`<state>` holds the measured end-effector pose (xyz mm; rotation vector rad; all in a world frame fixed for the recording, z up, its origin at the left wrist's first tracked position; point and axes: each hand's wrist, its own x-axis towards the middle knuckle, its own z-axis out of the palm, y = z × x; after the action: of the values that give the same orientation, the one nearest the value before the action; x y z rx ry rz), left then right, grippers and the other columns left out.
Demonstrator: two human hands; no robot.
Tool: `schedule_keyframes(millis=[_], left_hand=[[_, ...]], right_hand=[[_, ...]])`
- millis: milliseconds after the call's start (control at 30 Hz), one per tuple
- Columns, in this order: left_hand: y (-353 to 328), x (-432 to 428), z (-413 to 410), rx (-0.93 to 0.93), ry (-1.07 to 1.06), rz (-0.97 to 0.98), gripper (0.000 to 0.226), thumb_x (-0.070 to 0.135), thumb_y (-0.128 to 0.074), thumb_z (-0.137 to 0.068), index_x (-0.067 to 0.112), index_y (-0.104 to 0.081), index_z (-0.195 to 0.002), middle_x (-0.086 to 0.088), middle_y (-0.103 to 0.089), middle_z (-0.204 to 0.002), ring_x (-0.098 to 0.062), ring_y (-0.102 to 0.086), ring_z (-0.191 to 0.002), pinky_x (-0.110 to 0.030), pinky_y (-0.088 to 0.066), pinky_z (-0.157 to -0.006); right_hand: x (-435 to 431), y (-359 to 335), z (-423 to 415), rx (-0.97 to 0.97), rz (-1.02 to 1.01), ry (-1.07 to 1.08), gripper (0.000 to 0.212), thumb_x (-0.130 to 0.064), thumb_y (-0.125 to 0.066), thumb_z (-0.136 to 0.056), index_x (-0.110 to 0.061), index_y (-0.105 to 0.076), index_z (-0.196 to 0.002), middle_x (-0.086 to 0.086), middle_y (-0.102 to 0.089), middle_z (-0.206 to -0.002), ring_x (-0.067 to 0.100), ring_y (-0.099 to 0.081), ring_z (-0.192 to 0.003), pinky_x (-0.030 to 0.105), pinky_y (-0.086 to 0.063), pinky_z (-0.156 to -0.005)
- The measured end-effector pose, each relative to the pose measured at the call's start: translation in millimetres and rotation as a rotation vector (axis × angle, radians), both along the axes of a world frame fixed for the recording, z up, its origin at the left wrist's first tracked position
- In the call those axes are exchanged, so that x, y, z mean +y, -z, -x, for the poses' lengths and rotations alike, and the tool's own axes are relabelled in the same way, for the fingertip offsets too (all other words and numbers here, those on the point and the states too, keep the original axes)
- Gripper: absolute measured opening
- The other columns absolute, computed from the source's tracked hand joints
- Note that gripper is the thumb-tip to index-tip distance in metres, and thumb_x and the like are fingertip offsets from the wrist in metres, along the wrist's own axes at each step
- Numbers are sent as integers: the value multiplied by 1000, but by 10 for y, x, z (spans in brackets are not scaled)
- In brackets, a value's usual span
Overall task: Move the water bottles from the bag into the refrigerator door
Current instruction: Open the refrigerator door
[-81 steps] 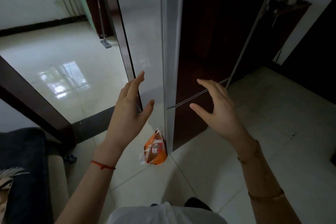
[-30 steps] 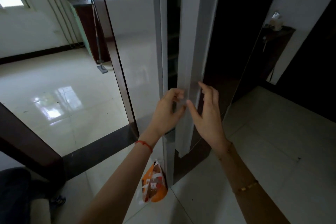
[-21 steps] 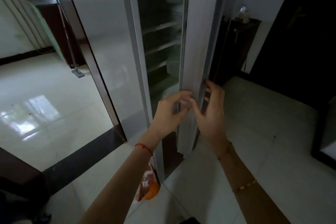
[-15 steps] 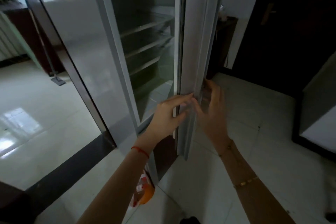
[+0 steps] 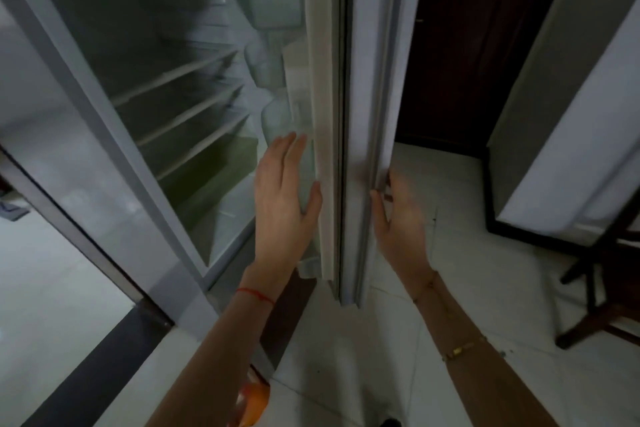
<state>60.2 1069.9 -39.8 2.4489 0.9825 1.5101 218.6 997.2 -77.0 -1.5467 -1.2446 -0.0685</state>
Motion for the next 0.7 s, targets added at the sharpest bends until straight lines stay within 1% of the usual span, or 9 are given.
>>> schedule_keyframes(millis=[33, 67, 133, 167, 233, 300, 433, 567, 700], left_hand=[[5, 37, -52, 32, 6, 7, 60, 15, -59, -93, 3, -38, -147, -13, -39, -153, -29, -31, -146, -52, -30, -117], [12, 67, -111, 61, 8, 27, 62, 16, -58, -93, 4, -35, -149, -12, -36, -156, -29, -26, -149, -55, -27, -117], [33, 113, -241, 115, 5, 69, 65, 20, -56, -94, 7, -29, -152, -7, -31, -160, -25, -17, -152, -57, -18, -120], [48, 133, -313, 137, 9, 74, 65, 21, -56, -95, 8, -28, -153, -5, -30, -161, -23, -14, -153, -57, -14, -122], [87, 168, -474, 174, 19, 58, 64, 23, -54, -95, 8, -30, -152, -4, -31, -160, -22, -12, -153, -55, -7, -123], [130, 193, -638, 194, 37, 59, 62, 22, -53, -95, 9, -32, -151, -4, -34, -159, -22, -13, -153, -53, -3, -124], [202, 162, -978, 148, 51, 51, 60, 16, -53, -94, 9, -33, -150, -4, -37, -156, -21, -18, -152, -45, 1, -125], [247, 146, -1292, 91, 43, 13, 58, 8, -53, -92, 8, -37, -148, -5, -43, -152, -22, -24, -150, -44, -1, -125], [297, 166, -1564, 33, -8, -19, 56, 4, -54, -91, 8, -42, -145, -6, -49, -147, -21, -31, -147, -49, -7, -125]], right_hand=[[-12, 12, -83, 18, 10, 24, 45, -27, -41, -100, -11, -38, -142, 7, -59, -128, 18, -60, -112, 30, -50, -97], [-29, 10, -165, 34, 21, 53, 45, -26, -41, -101, -11, -37, -143, 7, -61, -124, 17, -63, -105, 26, -51, -92], [-59, -2, -343, 47, 39, 99, 44, -22, -40, -101, -12, -35, -144, 3, -65, -107, 6, -63, -80, 7, -47, -74], [-69, -15, -436, 51, 42, 110, 44, -20, -40, -101, -11, -34, -144, 0, -64, -101, 3, -60, -73, 5, -45, -68], [-68, -31, -637, 55, 40, 123, 44, -18, -39, -101, -8, -35, -144, 1, -63, -99, 9, -61, -72, 6, -45, -66], [-43, -26, -846, 47, 33, 139, 43, -16, -39, -101, -5, -37, -142, 6, -64, -98, 15, -62, -74, 1, -41, -64], [-5, -21, -1209, 17, 38, 174, 40, -14, -40, -100, 0, -41, -138, 13, -66, -93, 23, -63, -72, 9, -41, -61], [44, -18, -1524, 19, 38, 165, 38, -12, -40, -101, 1, -43, -136, 9, -64, -97, 13, -59, -72, -6, -34, -63], [104, 17, -1791, 64, 44, 129, 39, -15, -39, -101, -2, -42, -138, 0, -60, -92, -5, -56, -67, 0, -39, -61]])
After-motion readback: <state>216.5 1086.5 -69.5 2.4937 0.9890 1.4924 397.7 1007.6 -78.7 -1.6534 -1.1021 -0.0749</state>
